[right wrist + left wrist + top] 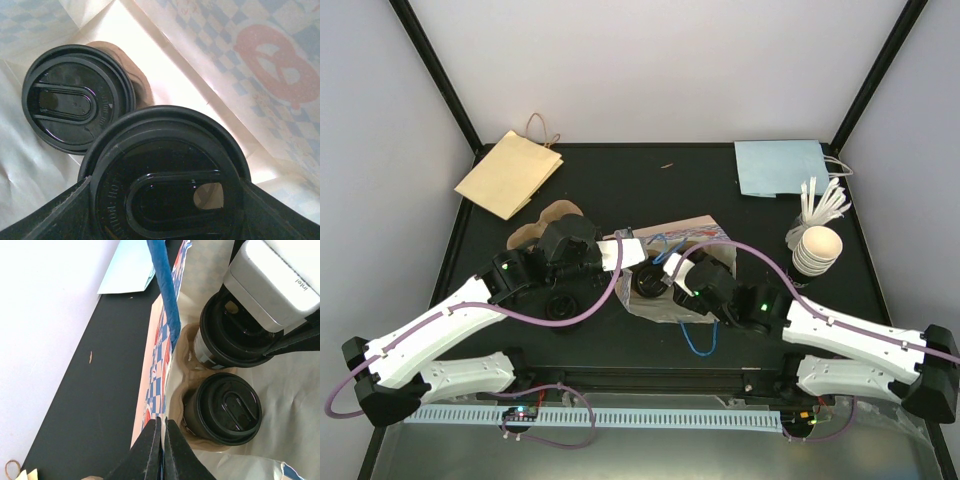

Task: Pack the takeout coffee

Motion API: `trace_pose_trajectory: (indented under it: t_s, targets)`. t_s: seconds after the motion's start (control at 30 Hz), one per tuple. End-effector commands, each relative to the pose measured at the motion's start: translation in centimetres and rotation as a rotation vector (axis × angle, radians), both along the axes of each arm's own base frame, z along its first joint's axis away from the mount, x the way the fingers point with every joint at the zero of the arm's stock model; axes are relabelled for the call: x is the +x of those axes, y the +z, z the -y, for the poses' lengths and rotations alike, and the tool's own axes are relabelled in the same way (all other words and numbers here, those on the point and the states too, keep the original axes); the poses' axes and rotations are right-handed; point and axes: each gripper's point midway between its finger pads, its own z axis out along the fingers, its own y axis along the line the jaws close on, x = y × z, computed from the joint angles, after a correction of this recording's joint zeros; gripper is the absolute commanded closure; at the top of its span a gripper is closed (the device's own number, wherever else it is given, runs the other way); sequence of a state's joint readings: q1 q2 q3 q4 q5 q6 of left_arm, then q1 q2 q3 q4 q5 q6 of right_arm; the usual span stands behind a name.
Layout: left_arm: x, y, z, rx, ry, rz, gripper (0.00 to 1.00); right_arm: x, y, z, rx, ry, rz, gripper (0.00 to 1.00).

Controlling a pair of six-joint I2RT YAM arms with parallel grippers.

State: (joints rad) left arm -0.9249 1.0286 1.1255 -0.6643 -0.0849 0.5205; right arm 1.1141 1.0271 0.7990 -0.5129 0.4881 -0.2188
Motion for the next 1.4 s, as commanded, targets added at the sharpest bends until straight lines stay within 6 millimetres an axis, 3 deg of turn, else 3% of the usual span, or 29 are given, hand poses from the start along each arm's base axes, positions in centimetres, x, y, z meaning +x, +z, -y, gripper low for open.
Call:
trace_pose_trajectory:
  t_s: [0.0, 0.17, 0.4, 0.77, 1.07, 1.2, 1.37]
  targets:
    - [0.3, 2.6, -0.1, -0.049, 0.019, 0.051, 0.98, 1.0, 1.0, 0.5, 0.043, -0.078, 0.035, 0.32]
    - [0.3, 2.5, -0.1, -0.049, 0.022, 0.049, 0.98, 0.9, 0.0, 1.4, 0.020, -0.110, 0.027, 0.32]
    - [0.1, 2.3, 0.5, -0.064, 0.007, 0.022, 0.98, -0.3, -1.6, 1.0, 0.011, -0.036, -0.019, 0.37]
    - [1.6, 3.1, 1.4, -0.087, 0.057, 0.024, 0.99, -4.0, -3.3, -1.5, -0.035, 0.170, -0.054, 0.34]
    - [3.1, 3.8, 0.8, -0.050, 0.111, 0.099, 0.98, -5.5, -3.6, -4.3, 0.000, 0.247, -0.067, 0.34]
    - [2.2, 3.2, 1.0, -0.055, 0.071, 0.072, 0.98, -5.7, -4.0, -5.3, -0.007, 0.253, -0.074, 0.34]
    - [0.5, 2.4, 1.2, -0.086, -0.003, 0.034, 0.99, -5.0, -3.6, -4.8, -0.003, 0.209, -0.038, 0.34]
